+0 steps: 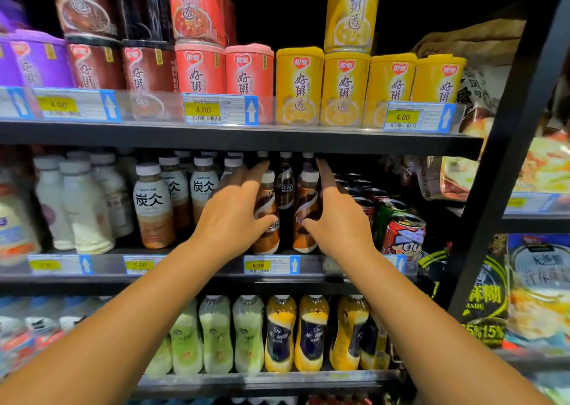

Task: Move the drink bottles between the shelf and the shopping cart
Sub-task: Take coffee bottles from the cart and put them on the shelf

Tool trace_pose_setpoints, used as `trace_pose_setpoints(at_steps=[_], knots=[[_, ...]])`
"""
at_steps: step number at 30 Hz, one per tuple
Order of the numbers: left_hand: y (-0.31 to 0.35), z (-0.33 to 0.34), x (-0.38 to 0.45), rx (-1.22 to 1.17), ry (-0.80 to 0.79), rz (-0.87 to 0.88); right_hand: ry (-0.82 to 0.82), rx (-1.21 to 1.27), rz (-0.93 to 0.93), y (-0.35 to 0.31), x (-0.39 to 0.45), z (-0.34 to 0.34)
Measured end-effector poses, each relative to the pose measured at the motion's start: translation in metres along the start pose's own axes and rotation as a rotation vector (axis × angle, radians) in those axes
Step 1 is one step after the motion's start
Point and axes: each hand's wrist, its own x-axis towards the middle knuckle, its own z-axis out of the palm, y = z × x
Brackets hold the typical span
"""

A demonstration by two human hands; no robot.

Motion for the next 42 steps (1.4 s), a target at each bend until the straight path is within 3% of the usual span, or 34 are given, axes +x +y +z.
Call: trace_pose_setpoints(at_steps=[5, 10, 21, 35, 42], knots=[[-0.004, 0.006, 0.011, 0.085, -0.032, 0.027, -0.078, -0.026, -0.008, 0.001, 0.009, 0.009], [-0.01, 0.009, 0.042, 0.327, -0.035, 0.101, -0.244, 0.035, 0.038, -0.004, 0.048, 0.008], [-0.01, 0.029, 0.085, 0.535, 0.04, 0.248, -0.041, 0.032, -0.073, -0.009, 0.083, 0.051], [-0.019, 0.035, 0.095, 0.565, 0.11, 0.268, -0.015, 0.083, -0.083, -0.01, 0.097, 0.073], [-0.023, 0.035, 0.095, 0.567, 0.069, 0.251, -0.046, 0.103, -0.07, -0.012, 0.094, 0.073]])
